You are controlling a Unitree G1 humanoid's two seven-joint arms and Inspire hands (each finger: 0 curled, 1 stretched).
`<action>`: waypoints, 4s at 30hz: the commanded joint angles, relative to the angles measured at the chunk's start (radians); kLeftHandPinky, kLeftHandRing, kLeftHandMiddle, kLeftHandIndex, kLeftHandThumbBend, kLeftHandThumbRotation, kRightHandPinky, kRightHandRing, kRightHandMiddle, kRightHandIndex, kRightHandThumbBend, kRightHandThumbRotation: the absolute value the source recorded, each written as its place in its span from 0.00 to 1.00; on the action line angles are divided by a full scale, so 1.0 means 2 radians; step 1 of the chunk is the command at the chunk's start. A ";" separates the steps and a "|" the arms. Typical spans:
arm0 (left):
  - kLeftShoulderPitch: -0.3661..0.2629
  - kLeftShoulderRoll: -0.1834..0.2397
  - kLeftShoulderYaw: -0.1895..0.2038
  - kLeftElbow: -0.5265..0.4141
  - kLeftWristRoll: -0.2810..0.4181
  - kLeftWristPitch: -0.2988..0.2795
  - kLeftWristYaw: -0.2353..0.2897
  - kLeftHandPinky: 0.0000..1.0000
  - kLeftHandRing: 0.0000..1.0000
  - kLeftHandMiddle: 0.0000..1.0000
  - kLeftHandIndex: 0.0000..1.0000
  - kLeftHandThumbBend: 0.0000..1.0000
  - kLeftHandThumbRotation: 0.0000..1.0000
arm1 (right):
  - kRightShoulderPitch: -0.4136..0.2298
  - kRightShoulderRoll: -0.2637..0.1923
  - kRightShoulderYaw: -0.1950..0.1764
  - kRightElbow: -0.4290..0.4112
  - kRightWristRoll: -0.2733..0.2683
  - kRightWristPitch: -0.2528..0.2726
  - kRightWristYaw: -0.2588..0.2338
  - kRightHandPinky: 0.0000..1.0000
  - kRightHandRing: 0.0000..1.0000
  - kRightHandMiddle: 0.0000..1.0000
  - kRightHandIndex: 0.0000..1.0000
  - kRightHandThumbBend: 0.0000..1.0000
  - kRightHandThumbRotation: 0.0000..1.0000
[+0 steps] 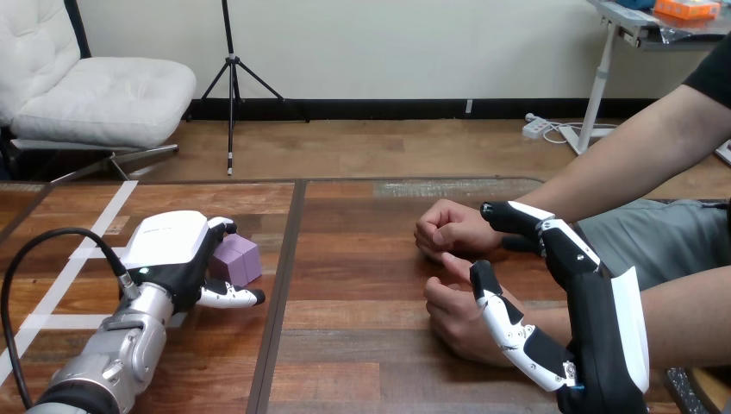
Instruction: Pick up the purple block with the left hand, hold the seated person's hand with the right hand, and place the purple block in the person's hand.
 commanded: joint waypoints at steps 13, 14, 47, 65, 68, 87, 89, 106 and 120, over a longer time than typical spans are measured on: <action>-0.030 0.011 -0.004 -0.014 0.001 -0.006 0.000 0.59 0.71 0.79 0.81 0.87 0.50 | -0.036 -0.004 -0.005 -0.007 0.004 -0.012 -0.002 0.69 0.74 0.74 0.71 0.36 0.23; -0.030 0.011 -0.004 -0.014 0.001 -0.007 0.001 0.59 0.71 0.79 0.81 0.87 0.49 | -0.037 -0.004 -0.005 -0.007 0.004 -0.012 -0.002 0.69 0.74 0.74 0.71 0.36 0.23; -0.022 0.018 0.002 -0.015 -0.002 -0.042 0.045 0.54 0.66 0.73 0.76 0.78 0.46 | -0.035 -0.002 -0.006 -0.009 -0.001 -0.010 -0.005 0.68 0.73 0.74 0.71 0.36 0.22; -0.010 0.027 0.011 -0.038 -0.010 -0.068 0.057 0.46 0.58 0.66 0.73 0.76 0.43 | -0.037 -0.001 -0.005 -0.006 -0.005 -0.012 -0.009 0.68 0.73 0.74 0.71 0.36 0.22; -0.006 0.030 0.012 -0.044 -0.011 -0.072 0.061 0.45 0.57 0.65 0.72 0.77 0.43 | -0.037 0.000 -0.004 -0.007 -0.004 -0.011 -0.008 0.68 0.74 0.74 0.71 0.36 0.23; 0.003 0.035 0.007 -0.063 -0.001 -0.059 0.093 0.42 0.55 0.64 0.71 0.78 0.48 | -0.041 0.002 -0.001 -0.003 -0.004 -0.011 -0.009 0.70 0.75 0.74 0.71 0.36 0.25; 0.002 0.035 0.007 -0.063 -0.001 -0.057 0.094 0.43 0.56 0.65 0.71 0.78 0.48 | -0.041 0.002 -0.001 -0.001 -0.002 -0.013 -0.008 0.70 0.75 0.74 0.71 0.36 0.25; -0.005 0.025 0.005 -0.058 0.001 -0.007 0.080 0.66 0.77 0.82 0.82 0.80 0.49 | -0.038 0.004 -0.002 -0.005 -0.003 -0.008 -0.009 0.70 0.75 0.74 0.71 0.36 0.24; -0.010 0.009 0.038 -0.066 -0.048 0.062 0.020 0.83 0.88 0.91 0.92 0.83 0.51 | -0.034 0.002 -0.002 -0.005 -0.003 -0.010 -0.008 0.69 0.74 0.74 0.71 0.36 0.23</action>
